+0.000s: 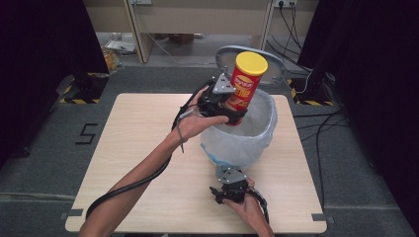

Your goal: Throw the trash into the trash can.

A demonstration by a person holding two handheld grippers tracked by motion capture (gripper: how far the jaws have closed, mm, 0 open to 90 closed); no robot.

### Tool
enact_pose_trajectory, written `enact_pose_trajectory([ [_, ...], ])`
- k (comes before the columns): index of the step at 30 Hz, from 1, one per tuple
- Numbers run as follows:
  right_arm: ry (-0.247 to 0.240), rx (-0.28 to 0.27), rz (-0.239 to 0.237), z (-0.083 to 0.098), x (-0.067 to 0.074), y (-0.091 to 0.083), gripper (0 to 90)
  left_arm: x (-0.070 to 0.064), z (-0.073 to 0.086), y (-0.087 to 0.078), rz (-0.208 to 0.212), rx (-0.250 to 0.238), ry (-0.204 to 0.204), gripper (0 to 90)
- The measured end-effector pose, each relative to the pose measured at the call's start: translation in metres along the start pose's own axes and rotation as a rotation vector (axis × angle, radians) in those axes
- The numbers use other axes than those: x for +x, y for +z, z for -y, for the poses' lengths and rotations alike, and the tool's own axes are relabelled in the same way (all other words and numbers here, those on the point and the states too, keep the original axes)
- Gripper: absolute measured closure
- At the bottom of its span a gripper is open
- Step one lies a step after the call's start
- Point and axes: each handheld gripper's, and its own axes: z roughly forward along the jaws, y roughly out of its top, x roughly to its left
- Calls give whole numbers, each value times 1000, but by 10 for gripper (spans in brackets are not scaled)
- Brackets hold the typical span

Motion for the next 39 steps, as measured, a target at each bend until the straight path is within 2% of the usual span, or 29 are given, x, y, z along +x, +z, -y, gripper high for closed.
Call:
enact_pose_trajectory([
  [3,-2,-5,-1,0,0,0,233,-1,4,4,-18,39,31,240],
  [4,-2,-5,-4,1,0,0,233,0,5,5,-23,42,26,240],
  [6,-1,-5,-2,0,-1,0,233,1,7,5,-7,64,11,239],
  [9,-2,-6,-4,1,0,0,233,2,8,6,-14,76,18,230],
  [13,-3,-5,-1,1,0,0,233,2,10,7,-2,98,19,230],
  [16,-2,-4,-1,0,0,0,233,3,13,7,-16,82,-2,217],
  [22,4,2,-1,0,0,0,226,4,7,0,-30,59,9,210],
  [25,-3,-1,-2,0,0,0,226,5,5,-4,-35,43,-1,211],
  [28,-3,-3,-2,0,0,0,226,5,5,-9,-32,40,4,212],
  [31,-1,0,-2,0,0,0,226,6,7,-14,-26,25,-16,212],
  [39,-2,-4,-6,1,0,0,226,13,14,-30,-24,-5,-34,163],
])
